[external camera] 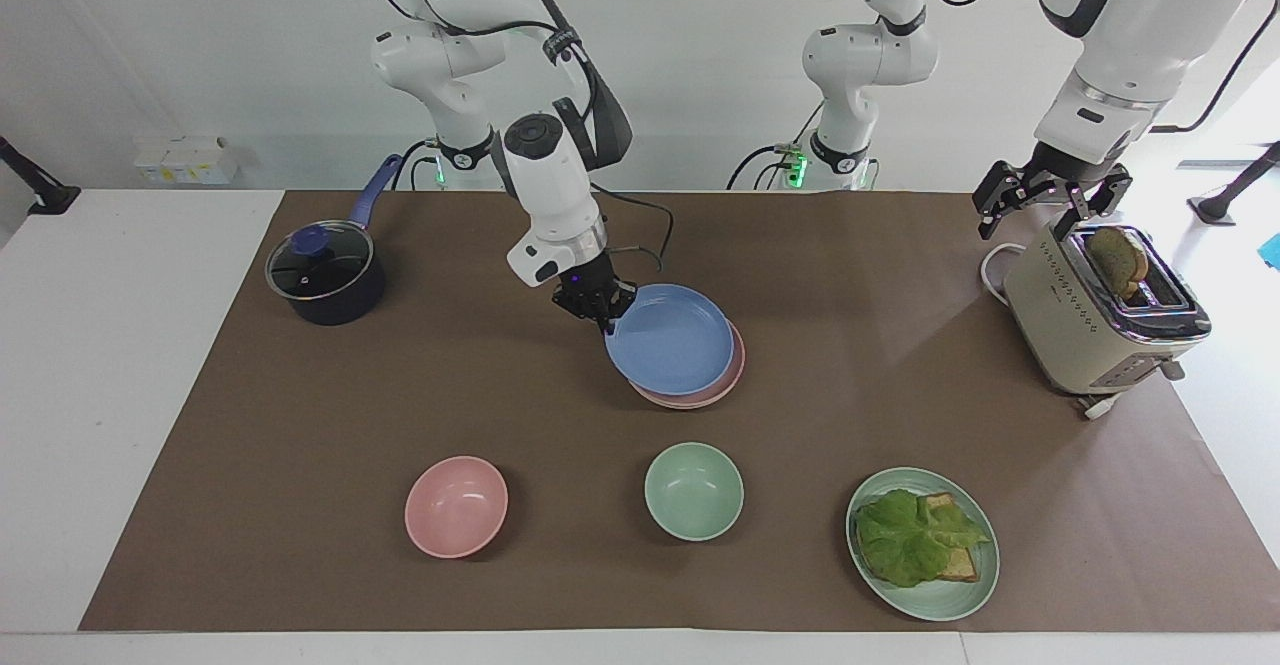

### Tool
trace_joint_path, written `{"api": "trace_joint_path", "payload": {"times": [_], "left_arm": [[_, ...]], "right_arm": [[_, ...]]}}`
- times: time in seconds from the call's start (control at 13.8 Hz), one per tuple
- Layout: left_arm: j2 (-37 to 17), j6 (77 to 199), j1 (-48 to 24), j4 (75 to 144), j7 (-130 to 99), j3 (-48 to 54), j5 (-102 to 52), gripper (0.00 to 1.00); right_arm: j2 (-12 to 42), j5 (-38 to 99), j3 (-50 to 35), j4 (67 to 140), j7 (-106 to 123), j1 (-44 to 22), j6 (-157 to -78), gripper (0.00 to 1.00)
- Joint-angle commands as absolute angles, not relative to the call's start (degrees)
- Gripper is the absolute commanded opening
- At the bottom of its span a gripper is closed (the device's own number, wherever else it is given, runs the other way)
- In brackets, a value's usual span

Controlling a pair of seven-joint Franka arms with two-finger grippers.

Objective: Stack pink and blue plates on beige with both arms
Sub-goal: 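Carry the blue plate with the right gripper onto the pink plate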

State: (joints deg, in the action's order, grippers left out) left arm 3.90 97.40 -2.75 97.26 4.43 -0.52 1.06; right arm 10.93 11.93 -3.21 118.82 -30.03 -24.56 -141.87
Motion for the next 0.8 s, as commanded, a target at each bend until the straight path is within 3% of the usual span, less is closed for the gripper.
{"api": "trace_joint_path", "payload": {"times": [0.0, 0.58, 0.65, 0.72], "left_arm": [[4.22, 96.59, -2.37, 97.03, 5.01, -0.26, 1.85, 1.0], [4.22, 96.59, -2.46, 97.03, 5.01, -0.26, 1.85, 1.0], [4.22, 96.59, -2.37, 97.03, 5.01, -0.26, 1.85, 1.0], [4.22, 96.59, -2.37, 97.03, 5.01, -0.26, 1.85, 1.0]], "right_arm": [[13.27, 16.07, -3.69, 117.86, -27.25, -25.31, -144.05, 0.0], [12.13, 17.84, -3.96, 120.41, -22.06, -26.28, -143.35, 0.0], [12.13, 17.84, -3.87, 120.41, -21.97, -26.28, -143.44, 0.03], [12.13, 17.84, -3.87, 120.32, -22.06, -26.28, -143.35, 0.14]]}}
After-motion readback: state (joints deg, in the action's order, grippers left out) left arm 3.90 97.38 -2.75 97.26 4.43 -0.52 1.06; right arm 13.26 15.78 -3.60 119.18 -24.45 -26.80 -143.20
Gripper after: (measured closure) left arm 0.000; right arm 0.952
